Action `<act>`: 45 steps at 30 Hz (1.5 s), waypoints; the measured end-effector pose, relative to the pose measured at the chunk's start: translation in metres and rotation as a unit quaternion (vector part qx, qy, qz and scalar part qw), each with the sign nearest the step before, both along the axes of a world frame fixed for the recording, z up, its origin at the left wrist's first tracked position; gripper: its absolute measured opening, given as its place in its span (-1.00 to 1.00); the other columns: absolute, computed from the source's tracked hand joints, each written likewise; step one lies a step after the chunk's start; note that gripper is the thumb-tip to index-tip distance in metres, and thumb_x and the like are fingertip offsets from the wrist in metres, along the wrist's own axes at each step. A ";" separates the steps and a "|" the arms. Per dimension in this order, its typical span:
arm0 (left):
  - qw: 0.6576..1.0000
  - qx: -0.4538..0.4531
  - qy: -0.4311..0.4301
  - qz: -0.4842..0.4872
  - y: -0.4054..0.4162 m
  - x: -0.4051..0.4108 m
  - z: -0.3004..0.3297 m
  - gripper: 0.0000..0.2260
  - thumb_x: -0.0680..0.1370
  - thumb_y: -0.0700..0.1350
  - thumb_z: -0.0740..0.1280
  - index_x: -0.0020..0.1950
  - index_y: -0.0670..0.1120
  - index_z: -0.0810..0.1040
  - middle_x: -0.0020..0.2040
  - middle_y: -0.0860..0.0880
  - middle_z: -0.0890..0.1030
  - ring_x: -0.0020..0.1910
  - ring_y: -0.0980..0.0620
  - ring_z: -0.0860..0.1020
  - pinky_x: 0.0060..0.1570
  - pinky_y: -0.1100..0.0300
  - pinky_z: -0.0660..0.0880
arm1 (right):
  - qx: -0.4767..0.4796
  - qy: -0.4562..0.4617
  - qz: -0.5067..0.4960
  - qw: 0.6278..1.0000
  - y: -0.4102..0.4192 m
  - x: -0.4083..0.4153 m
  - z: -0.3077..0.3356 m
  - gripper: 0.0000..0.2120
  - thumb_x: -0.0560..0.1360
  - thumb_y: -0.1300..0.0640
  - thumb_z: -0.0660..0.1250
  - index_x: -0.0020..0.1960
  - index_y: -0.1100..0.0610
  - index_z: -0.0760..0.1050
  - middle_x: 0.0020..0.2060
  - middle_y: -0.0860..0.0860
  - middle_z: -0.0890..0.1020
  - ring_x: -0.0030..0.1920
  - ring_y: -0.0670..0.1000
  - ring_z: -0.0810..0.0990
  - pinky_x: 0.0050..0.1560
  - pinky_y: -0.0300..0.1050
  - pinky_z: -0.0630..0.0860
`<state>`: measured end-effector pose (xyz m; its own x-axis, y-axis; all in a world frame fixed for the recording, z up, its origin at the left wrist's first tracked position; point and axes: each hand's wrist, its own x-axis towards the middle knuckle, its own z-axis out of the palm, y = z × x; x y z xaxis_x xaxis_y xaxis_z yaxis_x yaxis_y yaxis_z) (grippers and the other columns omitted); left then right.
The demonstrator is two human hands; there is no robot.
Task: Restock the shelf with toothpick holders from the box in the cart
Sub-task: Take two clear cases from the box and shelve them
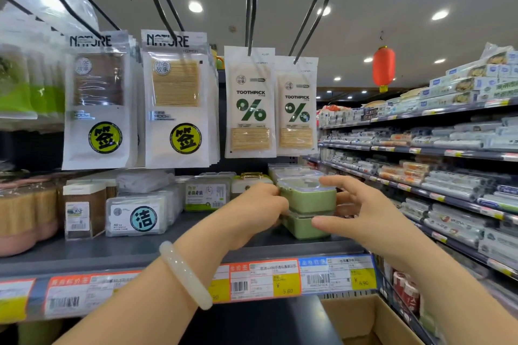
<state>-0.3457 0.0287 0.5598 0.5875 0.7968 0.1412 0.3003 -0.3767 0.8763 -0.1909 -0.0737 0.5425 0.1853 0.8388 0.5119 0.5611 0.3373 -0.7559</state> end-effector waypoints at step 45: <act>0.965 0.148 0.157 0.147 -0.022 0.019 0.012 -0.74 0.47 -0.09 0.44 0.03 -0.14 0.43 -0.08 -0.09 0.54 0.00 -0.07 0.51 0.02 0.11 0.49 | -0.100 0.063 0.038 0.992 0.042 0.050 -0.004 -0.51 0.48 0.36 0.35 0.37 0.20 0.34 0.25 0.13 0.52 0.24 0.06 0.51 0.20 -0.09 0.50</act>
<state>-0.3270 0.0069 0.5720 0.3935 0.8873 0.2405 0.6649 -0.4553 0.5921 -0.1405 -0.0312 0.5381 0.1700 0.9350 0.3113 0.4374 0.2115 -0.8741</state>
